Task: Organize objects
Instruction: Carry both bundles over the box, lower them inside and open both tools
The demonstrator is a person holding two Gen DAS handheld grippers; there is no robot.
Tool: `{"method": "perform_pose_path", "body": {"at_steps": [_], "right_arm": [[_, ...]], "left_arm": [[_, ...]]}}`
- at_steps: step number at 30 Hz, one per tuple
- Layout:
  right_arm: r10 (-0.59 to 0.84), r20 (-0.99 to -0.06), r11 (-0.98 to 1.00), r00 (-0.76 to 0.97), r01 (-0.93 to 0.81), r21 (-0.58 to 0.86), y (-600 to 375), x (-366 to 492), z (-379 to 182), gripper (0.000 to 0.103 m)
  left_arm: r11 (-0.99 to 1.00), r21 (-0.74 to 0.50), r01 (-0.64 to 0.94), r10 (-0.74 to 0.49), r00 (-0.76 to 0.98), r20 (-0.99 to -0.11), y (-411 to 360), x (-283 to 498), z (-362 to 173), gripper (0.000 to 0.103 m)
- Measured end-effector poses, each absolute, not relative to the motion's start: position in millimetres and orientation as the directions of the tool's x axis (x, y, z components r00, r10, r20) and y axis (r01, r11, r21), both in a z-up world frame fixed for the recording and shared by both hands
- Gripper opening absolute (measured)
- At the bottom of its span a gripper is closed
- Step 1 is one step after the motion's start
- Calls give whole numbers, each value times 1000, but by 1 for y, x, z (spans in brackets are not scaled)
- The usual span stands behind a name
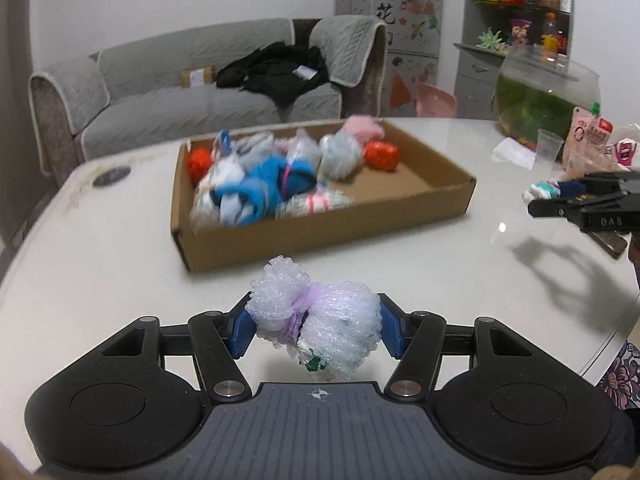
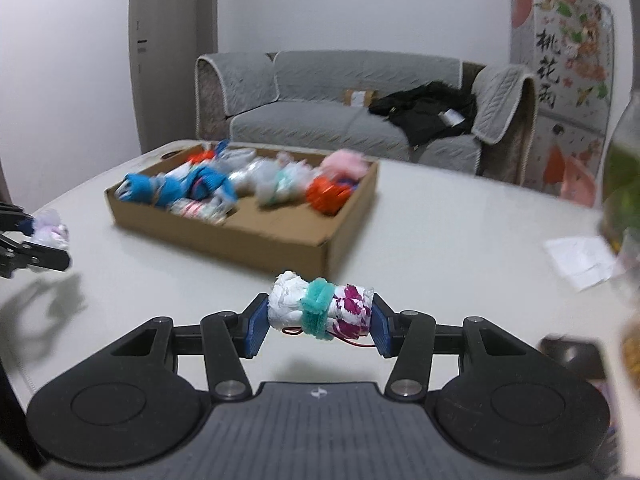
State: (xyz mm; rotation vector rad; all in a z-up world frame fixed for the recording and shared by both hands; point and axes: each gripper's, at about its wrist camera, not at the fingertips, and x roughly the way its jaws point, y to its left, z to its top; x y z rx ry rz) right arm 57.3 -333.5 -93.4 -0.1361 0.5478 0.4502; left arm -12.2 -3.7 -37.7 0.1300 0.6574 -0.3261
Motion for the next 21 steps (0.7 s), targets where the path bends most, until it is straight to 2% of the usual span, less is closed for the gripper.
{"method": "perform_pose_path", "body": {"at_steps": [6, 12, 17, 21], "right_arm": [[364, -487, 888, 794, -454, -77, -338, 82, -61, 47], [425, -454, 840, 783, -528, -125, -319, 111, -34, 48], [487, -472, 791, 735, -600, -118, -298, 139, -28, 48], [506, -514, 762, 693, -639, -111, -278, 166, -32, 48]], "left_arm": [[928, 45, 371, -278, 766, -580, -13, 17, -1, 67], [905, 71, 419, -313, 771, -554, -35, 63, 34, 67], [887, 56, 458, -346, 740, -577, -60, 111, 45, 67], [878, 74, 474, -334, 715, -614, -85, 149, 29, 67]]}}
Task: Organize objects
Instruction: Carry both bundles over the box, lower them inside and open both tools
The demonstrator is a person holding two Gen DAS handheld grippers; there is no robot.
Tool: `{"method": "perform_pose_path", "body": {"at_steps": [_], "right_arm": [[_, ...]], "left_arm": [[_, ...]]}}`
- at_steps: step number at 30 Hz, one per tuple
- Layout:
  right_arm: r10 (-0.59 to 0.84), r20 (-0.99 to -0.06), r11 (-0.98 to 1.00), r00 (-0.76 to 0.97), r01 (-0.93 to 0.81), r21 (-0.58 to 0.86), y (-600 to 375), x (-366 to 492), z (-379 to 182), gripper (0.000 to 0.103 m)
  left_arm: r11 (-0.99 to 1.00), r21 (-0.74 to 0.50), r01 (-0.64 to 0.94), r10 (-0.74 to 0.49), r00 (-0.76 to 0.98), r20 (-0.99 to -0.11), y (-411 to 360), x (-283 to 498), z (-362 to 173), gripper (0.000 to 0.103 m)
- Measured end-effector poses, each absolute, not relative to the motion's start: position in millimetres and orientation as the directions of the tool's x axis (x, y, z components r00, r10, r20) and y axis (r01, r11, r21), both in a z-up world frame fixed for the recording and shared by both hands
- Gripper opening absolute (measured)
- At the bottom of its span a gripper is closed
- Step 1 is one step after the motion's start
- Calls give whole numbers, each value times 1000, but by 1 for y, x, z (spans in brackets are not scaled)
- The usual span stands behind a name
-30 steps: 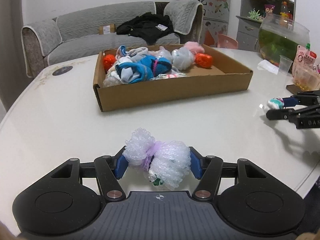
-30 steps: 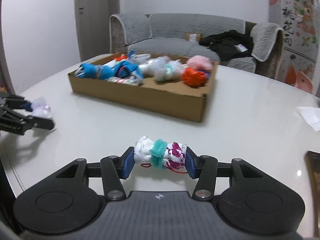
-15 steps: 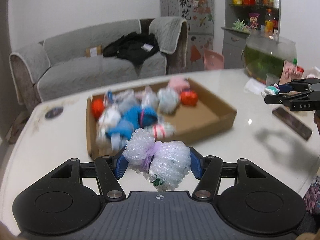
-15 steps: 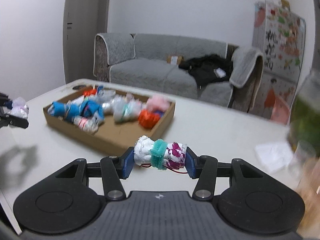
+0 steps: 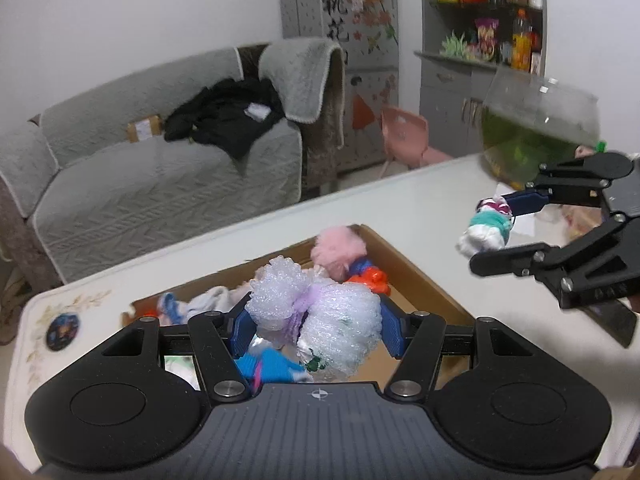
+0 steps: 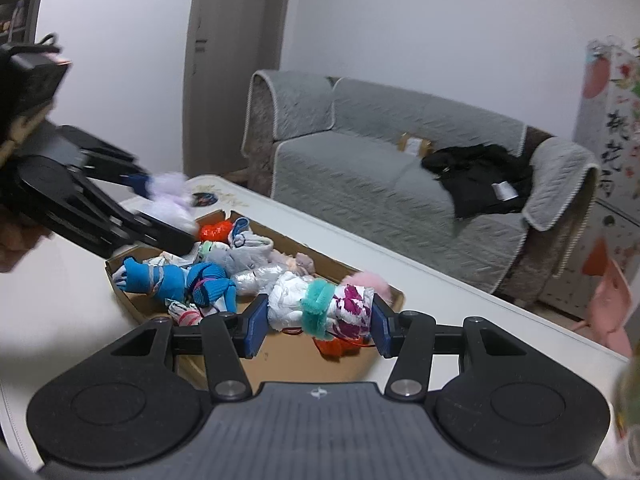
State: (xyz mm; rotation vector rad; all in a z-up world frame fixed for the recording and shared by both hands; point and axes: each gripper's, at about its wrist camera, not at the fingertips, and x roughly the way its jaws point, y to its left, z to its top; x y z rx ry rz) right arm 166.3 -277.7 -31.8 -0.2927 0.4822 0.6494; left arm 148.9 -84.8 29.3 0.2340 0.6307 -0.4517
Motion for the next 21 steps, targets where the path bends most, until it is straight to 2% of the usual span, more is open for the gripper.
{"method": "perform_pose_path", "body": {"at_steps": [8, 21], "right_arm": [[489, -613, 721, 621, -683, -116, -265, 194, -58, 48], [461, -701, 694, 544, -714, -98, -255, 210, -95, 48]], "left_arm": [[850, 46, 525, -342, 616, -710, -115, 194, -27, 67], [843, 2, 537, -346, 545, -764, -112, 192, -66, 67]]}}
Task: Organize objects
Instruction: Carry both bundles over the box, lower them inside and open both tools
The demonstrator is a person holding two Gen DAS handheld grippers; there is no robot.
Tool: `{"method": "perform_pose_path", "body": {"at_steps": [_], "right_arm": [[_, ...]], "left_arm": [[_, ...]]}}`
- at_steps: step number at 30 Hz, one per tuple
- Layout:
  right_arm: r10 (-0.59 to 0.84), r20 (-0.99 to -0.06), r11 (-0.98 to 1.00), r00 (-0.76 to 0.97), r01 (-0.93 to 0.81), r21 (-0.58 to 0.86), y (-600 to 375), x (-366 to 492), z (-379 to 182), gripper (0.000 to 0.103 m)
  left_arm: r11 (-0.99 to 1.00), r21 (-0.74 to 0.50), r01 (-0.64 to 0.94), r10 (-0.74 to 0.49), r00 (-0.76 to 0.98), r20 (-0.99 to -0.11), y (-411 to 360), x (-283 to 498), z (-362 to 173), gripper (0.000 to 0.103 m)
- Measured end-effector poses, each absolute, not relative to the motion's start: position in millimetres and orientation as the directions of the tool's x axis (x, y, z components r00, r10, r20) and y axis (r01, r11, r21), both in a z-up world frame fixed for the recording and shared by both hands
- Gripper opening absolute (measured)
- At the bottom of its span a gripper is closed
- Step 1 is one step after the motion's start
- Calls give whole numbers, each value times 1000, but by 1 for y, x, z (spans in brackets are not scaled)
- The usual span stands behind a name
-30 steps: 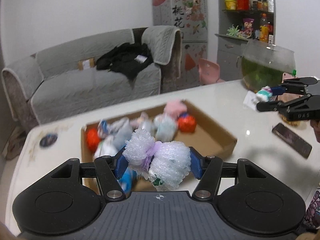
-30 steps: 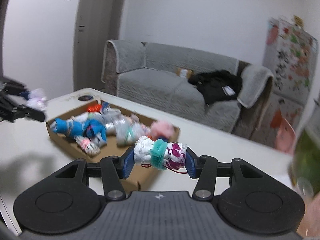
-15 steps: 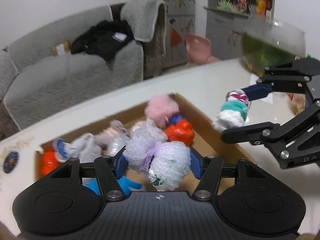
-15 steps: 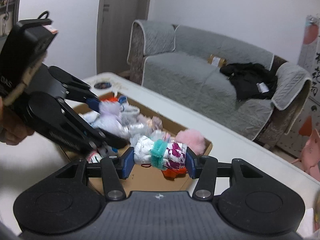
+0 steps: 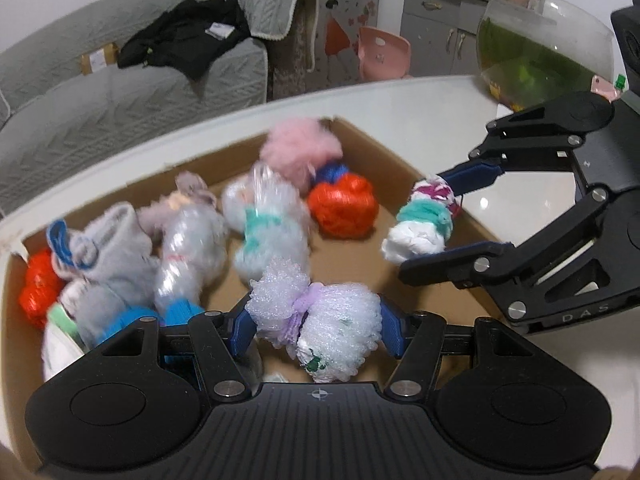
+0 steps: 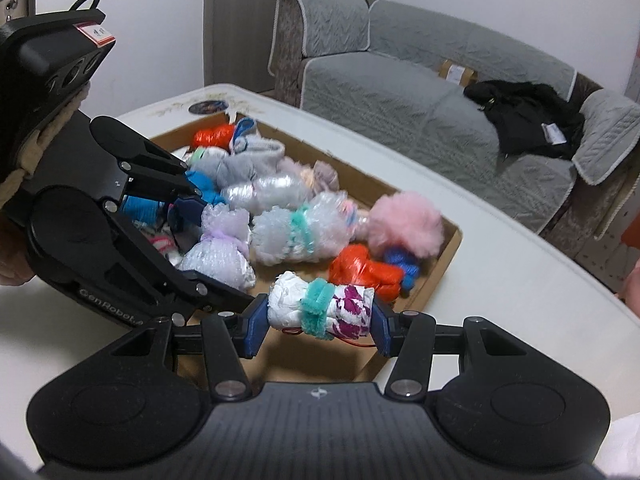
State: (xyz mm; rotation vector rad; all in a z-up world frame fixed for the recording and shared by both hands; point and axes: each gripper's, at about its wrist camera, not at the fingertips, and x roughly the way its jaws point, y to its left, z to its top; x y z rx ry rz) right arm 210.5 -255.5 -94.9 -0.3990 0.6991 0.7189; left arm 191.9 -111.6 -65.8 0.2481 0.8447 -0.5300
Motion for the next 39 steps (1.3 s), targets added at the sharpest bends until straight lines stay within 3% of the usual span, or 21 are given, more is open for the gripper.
{"method": "perform_pose_path", "body": {"at_steps": [11, 23, 31, 39], "right_arm": [[460, -730, 659, 506, -745, -101, -254, 200, -108, 48], [462, -782, 534, 418, -835, -132, -273, 182, -109, 48], [477, -787, 493, 390, -861, -127, -275, 190, -101, 48], [470, -804, 468, 364, -875, -122, -261, 205, -110, 48]], "left_arm": [[856, -42, 516, -345, 509, -789, -107, 164, -71, 66], [789, -50, 613, -376, 416, -828, -126, 113, -68, 65], [716, 99, 691, -335, 465, -819, -137, 121, -63, 66], [748, 81, 659, -334, 478, -813, -126, 150, -68, 66]]}}
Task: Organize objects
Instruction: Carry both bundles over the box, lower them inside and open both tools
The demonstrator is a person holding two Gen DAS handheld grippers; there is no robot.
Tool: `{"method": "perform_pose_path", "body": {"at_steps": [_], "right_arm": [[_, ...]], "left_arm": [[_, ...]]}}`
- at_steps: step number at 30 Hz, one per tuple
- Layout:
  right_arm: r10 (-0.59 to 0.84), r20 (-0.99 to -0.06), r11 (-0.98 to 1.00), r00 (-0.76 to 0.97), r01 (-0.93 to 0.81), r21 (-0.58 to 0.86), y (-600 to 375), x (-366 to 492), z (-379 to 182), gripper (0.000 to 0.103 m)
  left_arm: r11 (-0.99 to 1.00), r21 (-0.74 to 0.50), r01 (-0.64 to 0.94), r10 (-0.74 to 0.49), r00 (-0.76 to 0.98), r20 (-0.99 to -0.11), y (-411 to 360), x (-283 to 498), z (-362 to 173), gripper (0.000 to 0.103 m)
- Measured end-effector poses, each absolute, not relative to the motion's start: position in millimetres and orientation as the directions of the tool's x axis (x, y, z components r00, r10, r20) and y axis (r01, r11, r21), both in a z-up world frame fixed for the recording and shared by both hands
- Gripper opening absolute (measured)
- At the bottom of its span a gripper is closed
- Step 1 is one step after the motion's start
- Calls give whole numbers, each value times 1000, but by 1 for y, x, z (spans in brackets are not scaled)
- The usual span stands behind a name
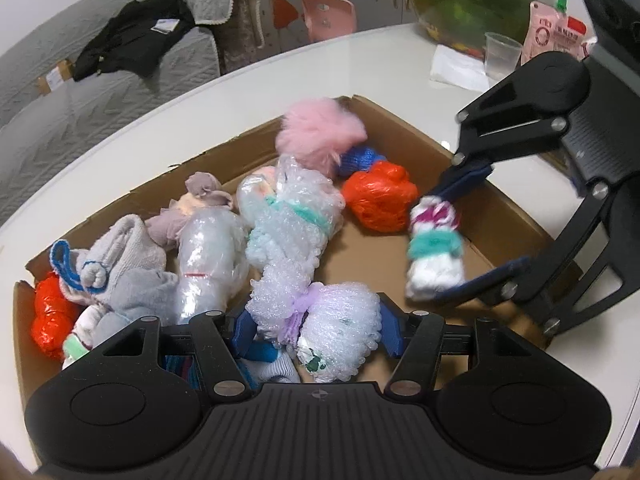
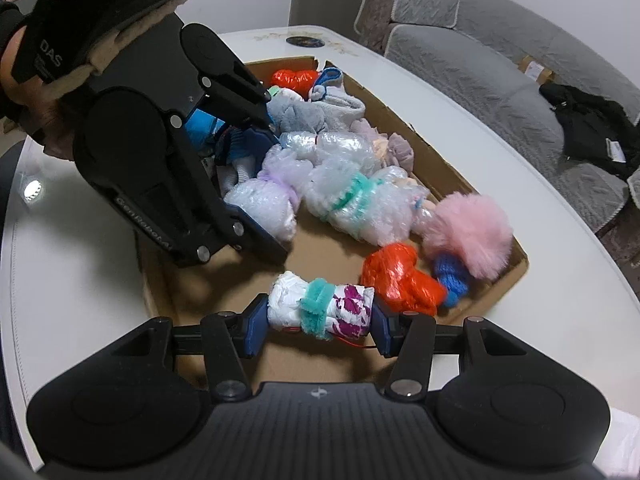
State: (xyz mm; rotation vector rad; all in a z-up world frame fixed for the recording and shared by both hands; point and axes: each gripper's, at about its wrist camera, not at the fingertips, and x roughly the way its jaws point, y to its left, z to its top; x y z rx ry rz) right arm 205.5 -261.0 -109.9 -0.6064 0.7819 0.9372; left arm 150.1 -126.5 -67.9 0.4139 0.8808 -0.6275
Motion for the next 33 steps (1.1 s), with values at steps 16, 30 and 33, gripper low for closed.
{"method": "perform_pose_path", "body": {"at_steps": [16, 30, 33], "right_arm": [[400, -841, 508, 365, -852, -129, -249, 228, -117, 54], [394, -823, 531, 409, -832, -160, -249, 210, -101, 82], [399, -809, 570, 431, -808, -149, -251, 208, -96, 86]], "left_arm": [[797, 30, 603, -329, 475, -816, -126, 161, -72, 78], [836, 13, 548, -344, 543, -766, -109, 123, -39, 103], [860, 0, 511, -337, 566, -752, -102, 115, -33, 103]]}}
